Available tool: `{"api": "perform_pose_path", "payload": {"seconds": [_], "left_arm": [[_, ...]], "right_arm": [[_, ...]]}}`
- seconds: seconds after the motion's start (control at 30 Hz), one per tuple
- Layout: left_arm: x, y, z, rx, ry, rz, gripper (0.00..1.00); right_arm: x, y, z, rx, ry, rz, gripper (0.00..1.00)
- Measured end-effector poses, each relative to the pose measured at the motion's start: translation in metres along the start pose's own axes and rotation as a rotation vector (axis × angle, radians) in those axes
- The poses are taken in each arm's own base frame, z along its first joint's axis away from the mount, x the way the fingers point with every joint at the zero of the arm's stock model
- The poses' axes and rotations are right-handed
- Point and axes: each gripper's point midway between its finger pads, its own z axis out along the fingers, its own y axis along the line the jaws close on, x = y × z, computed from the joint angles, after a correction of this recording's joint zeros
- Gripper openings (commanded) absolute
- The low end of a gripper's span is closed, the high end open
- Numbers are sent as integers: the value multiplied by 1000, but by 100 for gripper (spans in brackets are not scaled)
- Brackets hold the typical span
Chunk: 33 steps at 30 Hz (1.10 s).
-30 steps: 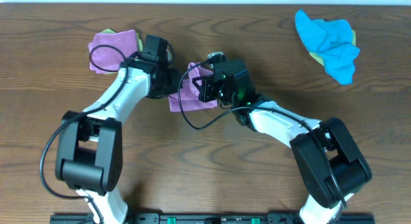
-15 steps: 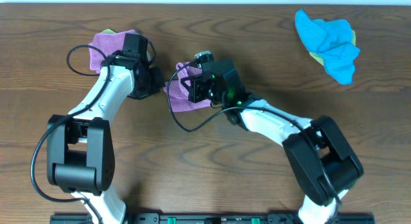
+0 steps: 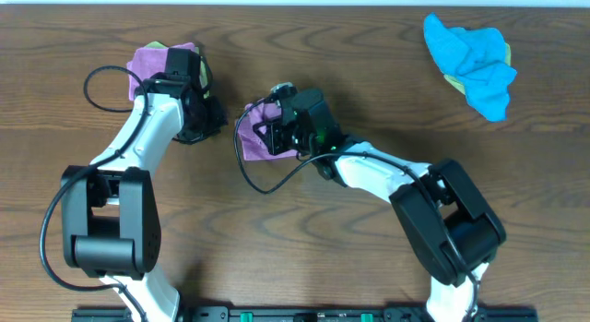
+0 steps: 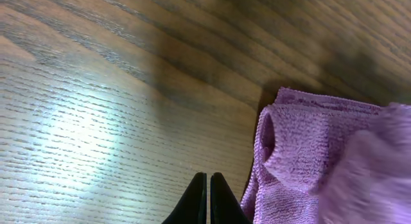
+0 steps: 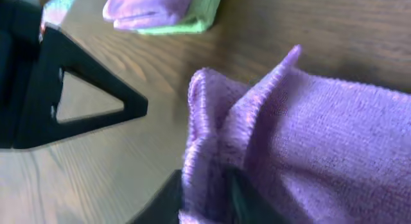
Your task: Fold the cloth
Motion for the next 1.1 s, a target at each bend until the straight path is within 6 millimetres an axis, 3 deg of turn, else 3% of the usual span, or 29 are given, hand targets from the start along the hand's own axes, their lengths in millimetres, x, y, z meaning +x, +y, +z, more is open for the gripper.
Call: {"api": "perform_pose_path", "payload": {"seconds": [0.33,0.87,1.1], "left_arm": [[0,1,0,-1,0,-2,6],[-7,8,-7,1,-21,-24,6],[-14,17,-17,0,-44,-50,6]], "right_arm": [[13,14,1,-62,57,-13,51],[34,47,3,-178,128,-37,56],[18,52,2,-207,72,-59,58]]}}
